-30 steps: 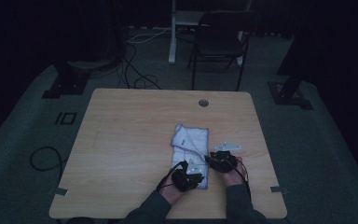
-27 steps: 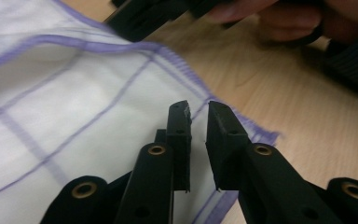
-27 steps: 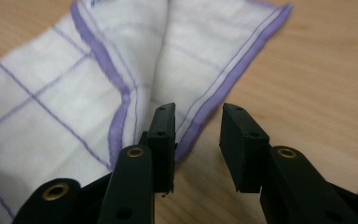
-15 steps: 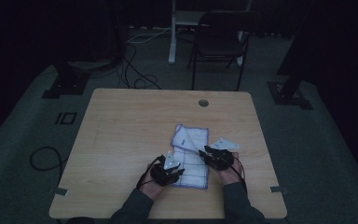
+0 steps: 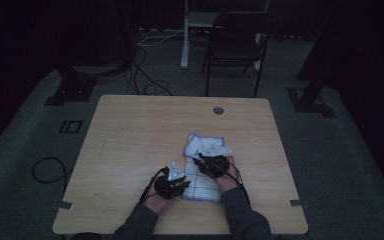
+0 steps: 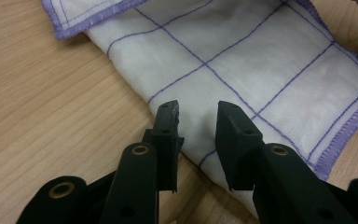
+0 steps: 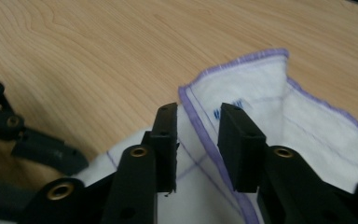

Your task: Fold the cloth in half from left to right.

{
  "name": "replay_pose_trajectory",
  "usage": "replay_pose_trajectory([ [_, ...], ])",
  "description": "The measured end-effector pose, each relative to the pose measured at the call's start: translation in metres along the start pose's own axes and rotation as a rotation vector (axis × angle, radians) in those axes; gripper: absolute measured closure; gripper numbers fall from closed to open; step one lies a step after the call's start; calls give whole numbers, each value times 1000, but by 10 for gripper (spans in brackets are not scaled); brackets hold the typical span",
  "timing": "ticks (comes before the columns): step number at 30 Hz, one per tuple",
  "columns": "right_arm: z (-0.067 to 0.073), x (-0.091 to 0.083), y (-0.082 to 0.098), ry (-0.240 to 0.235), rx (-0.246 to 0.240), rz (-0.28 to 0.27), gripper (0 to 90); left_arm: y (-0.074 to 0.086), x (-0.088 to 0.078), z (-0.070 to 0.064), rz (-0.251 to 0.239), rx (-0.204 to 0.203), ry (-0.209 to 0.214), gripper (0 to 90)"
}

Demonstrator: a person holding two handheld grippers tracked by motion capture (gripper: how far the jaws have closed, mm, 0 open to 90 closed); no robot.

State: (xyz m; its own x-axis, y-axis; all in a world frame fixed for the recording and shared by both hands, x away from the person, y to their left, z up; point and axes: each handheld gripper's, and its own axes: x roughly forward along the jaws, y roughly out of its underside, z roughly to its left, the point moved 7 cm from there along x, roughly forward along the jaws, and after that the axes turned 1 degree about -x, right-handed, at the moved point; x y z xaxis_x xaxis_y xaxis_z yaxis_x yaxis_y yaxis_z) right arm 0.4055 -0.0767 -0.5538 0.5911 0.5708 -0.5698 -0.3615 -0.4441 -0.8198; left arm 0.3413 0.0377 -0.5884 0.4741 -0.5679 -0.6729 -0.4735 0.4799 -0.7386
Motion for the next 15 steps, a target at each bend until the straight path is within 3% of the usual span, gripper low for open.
replay_pose_trajectory([
  [8,2,23,-3,-13,-35,47,603,1,0,0,-1,-8,4,709],
  [12,-3,38,1,24,-69,119,563,2,0,0,-1,-13,9,710],
  [15,-6,42,3,40,-74,142,564,2,1,0,-5,-19,12,712],
])
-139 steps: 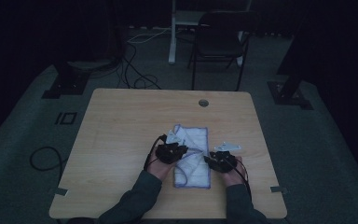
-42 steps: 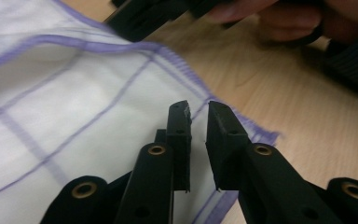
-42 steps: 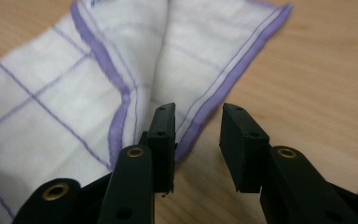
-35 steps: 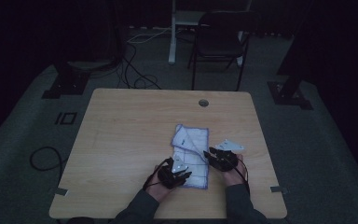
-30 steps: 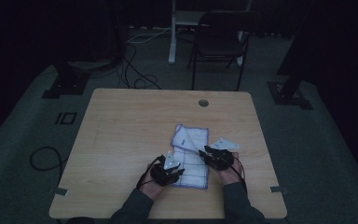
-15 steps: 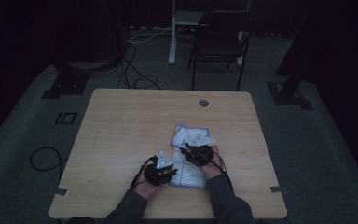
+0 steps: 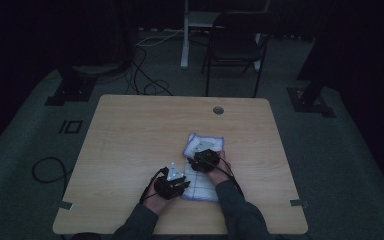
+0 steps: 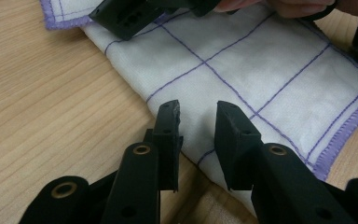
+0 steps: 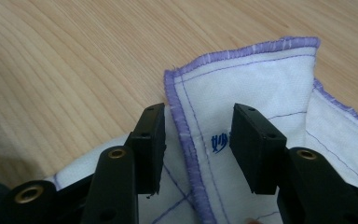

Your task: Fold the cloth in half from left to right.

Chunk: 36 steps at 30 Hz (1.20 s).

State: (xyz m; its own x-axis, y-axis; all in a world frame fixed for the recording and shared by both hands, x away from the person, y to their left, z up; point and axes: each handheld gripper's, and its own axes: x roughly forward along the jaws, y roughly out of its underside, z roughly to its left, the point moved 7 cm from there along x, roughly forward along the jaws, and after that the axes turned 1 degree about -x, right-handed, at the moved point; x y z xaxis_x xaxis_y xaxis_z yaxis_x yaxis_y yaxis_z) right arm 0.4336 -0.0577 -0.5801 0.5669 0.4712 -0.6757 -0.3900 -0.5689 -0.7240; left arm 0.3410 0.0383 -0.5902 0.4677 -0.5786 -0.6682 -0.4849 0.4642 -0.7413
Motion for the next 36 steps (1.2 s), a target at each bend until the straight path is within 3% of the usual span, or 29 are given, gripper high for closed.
replay_pose_trajectory([
  [3,-2,3,2,3,3,16,618,0,0,0,-2,-2,1,713],
  [11,-19,-5,-1,-13,78,-3,856,1,0,1,-7,-5,9,713],
  [19,-49,-19,-1,-24,173,-49,867,1,0,0,-11,-8,8,716],
  [20,-58,-23,0,-22,204,-65,867,1,0,0,-12,-9,8,718],
  [25,-78,-29,4,-22,272,-89,867,1,0,0,-11,-5,9,731],
  [31,-89,-31,12,-20,318,-99,866,1,0,1,-11,-9,10,734],
  [36,-97,-31,21,-15,353,-97,865,-2,0,5,4,-46,39,730],
])
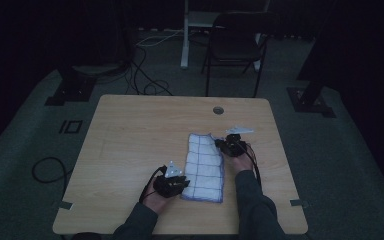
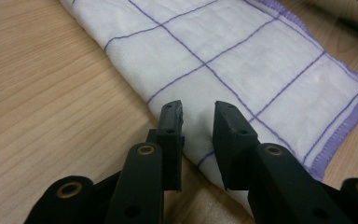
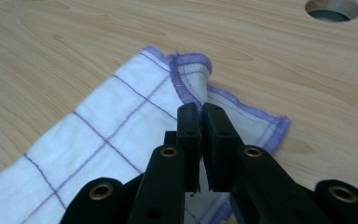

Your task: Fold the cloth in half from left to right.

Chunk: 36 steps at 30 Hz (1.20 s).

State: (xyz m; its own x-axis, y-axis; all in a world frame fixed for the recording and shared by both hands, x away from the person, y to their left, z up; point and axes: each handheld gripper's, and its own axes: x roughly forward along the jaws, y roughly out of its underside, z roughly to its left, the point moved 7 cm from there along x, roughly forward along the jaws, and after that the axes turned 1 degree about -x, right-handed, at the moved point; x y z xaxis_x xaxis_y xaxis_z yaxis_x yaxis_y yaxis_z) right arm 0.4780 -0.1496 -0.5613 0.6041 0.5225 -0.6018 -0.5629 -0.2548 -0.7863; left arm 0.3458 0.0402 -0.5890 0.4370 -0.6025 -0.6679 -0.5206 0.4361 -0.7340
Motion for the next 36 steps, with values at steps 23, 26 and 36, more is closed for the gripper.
replay_pose_trajectory([
  [23,-27,10,20,37,68,35,844,-48,27,36,-10,-10,-105,715],
  [26,-28,10,20,39,71,37,838,-49,28,40,-12,-18,-113,715],
  [36,-37,9,21,69,96,31,790,-54,31,52,-10,-34,-130,714],
])
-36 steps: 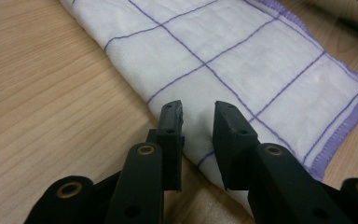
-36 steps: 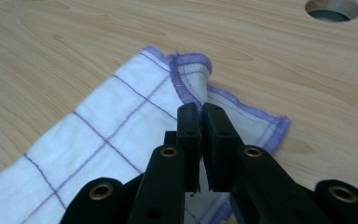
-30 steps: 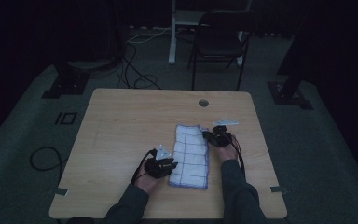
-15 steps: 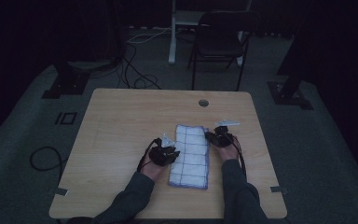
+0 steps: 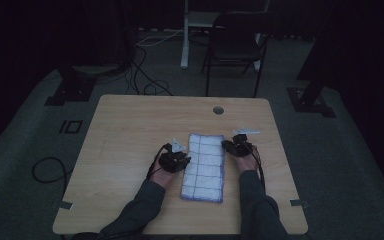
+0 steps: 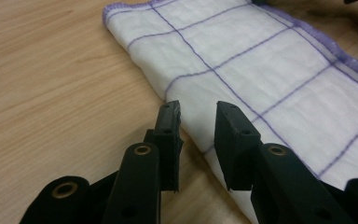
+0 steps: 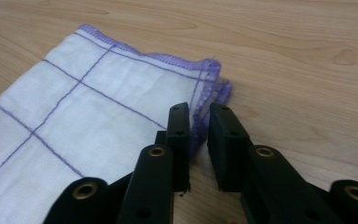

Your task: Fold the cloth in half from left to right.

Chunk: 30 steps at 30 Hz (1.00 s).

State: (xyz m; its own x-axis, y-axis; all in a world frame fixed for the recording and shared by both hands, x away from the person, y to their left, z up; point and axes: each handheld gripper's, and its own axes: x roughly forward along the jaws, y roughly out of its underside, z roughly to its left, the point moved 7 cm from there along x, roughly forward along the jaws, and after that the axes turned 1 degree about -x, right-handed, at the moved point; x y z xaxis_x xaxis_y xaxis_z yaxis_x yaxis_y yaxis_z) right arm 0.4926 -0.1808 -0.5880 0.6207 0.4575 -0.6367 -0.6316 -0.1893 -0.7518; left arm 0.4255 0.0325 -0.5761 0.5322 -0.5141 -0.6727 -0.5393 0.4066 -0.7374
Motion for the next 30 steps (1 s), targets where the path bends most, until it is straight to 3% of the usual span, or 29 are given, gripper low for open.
replay_pose_trajectory([
  [10,-17,-6,2,55,36,19,733,-8,8,15,5,-25,-23,692],
  [18,-21,-8,4,62,29,19,699,-11,10,24,3,-38,-39,667],
  [30,-21,-7,4,43,39,0,688,-14,18,40,-2,-92,-59,653],
])
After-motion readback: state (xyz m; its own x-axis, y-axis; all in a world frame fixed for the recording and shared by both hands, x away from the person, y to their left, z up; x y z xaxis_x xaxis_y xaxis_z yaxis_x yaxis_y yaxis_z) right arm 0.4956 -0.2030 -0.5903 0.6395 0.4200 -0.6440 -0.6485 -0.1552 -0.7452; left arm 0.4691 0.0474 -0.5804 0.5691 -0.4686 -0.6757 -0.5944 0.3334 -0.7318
